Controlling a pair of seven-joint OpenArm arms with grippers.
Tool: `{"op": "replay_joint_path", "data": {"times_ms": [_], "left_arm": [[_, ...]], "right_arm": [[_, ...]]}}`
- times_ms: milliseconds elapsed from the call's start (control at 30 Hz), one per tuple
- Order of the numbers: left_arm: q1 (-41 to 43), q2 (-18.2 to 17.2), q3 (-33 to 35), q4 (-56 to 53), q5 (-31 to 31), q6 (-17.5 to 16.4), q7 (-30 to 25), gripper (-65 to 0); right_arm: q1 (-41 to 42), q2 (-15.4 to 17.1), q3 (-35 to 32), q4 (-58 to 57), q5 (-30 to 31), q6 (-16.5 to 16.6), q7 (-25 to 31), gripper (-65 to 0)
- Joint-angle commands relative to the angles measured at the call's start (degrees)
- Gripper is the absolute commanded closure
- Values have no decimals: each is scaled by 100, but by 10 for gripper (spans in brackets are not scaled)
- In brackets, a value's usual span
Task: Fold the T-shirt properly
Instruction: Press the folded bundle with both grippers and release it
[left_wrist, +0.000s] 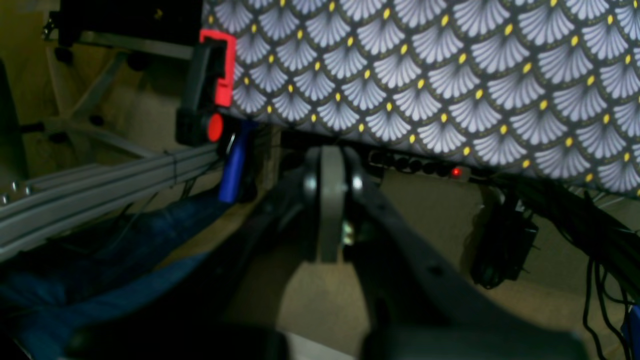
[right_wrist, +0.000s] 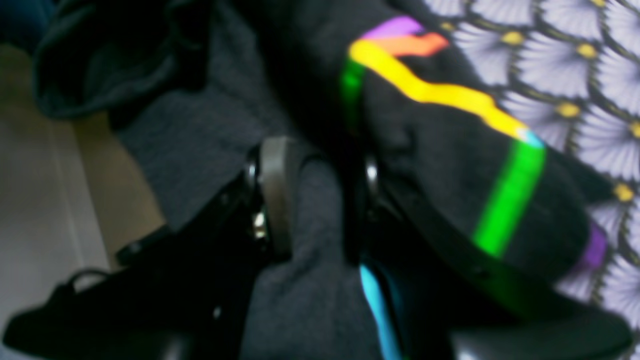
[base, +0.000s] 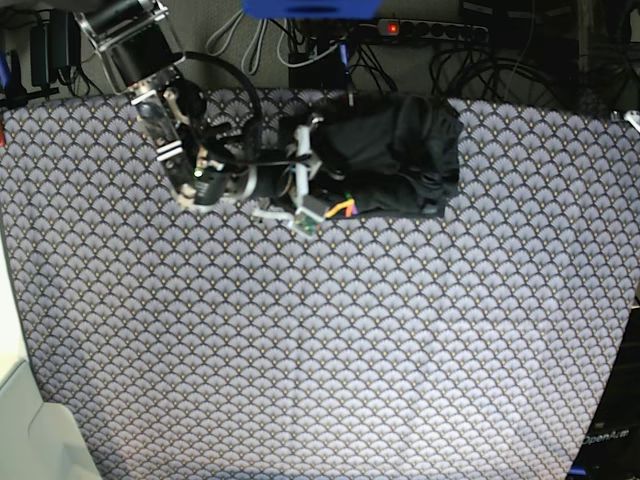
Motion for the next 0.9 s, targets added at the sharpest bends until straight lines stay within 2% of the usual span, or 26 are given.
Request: {"op": "replay_joint_path", "data": {"times_ms": [0, 100, 267, 433, 600, 733, 867], "left_arm": [[-3, -120, -44, 100, 13, -6, -68, -5], [-3, -120, -44, 100, -4, -6, -68, -5], [-3, -120, -44, 100, -13, -6, -68, -5], [-12, -120, -44, 100, -13, -6, -77, -5], [-12, -120, -44, 100, -22, -6, -68, -5], [32, -120, -44, 100, -22, -6, -77, -5], [41, -120, -53, 100, -4, -6, -77, -5]], "right_arm": [[101, 59, 156, -34, -154, -69, -71, -158], [84, 182, 429, -52, -145, -69, -62, -158], [101, 297, 446, -34, -145, -69, -80, -158], [-268, 279, 429, 924, -127, -69, -177, -158], [-303, -187, 420, 1302, -145, -69, -519, -158], [-294, -503, 411, 1284, -154, -69, -528, -158], [-163, -679, 402, 959, -154, -69, -502, -158]]}}
